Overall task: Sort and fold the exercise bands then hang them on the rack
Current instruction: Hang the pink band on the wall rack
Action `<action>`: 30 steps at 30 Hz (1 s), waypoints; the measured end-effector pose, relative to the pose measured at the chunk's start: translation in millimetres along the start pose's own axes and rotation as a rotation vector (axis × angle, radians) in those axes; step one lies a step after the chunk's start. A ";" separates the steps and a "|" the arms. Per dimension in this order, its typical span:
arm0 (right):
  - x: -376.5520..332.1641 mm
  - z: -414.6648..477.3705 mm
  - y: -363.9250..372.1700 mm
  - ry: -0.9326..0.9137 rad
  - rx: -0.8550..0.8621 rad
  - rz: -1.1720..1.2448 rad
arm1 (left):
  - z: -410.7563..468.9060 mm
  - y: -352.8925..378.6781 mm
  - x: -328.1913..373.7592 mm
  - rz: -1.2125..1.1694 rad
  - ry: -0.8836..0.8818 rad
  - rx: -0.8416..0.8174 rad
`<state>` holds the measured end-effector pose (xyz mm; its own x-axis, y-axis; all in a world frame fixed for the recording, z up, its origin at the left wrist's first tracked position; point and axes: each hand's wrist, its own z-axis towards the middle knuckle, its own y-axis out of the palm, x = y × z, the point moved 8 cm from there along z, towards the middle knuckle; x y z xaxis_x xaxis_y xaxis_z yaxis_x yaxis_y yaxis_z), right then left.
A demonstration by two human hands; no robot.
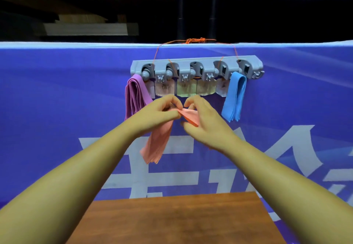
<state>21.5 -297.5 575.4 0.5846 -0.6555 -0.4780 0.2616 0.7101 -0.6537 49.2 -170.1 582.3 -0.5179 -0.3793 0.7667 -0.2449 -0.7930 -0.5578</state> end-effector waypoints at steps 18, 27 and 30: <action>-29.3 90.8 -15.8 -0.109 0.188 0.000 | 12.2 -79.1 18.0 0.319 0.095 0.287; -22.0 123.1 -10.2 -0.054 0.283 -0.046 | 27.7 -103.8 17.9 0.335 0.095 0.650; -17.2 129.1 -7.0 -0.032 0.302 -0.091 | 35.3 -103.7 14.1 0.409 0.095 0.689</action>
<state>108.8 -258.0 663.9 0.5705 -0.7152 -0.4038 0.5277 0.6959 -0.4870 96.2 -110.0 662.1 -0.5320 -0.6854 0.4972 0.5234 -0.7278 -0.4432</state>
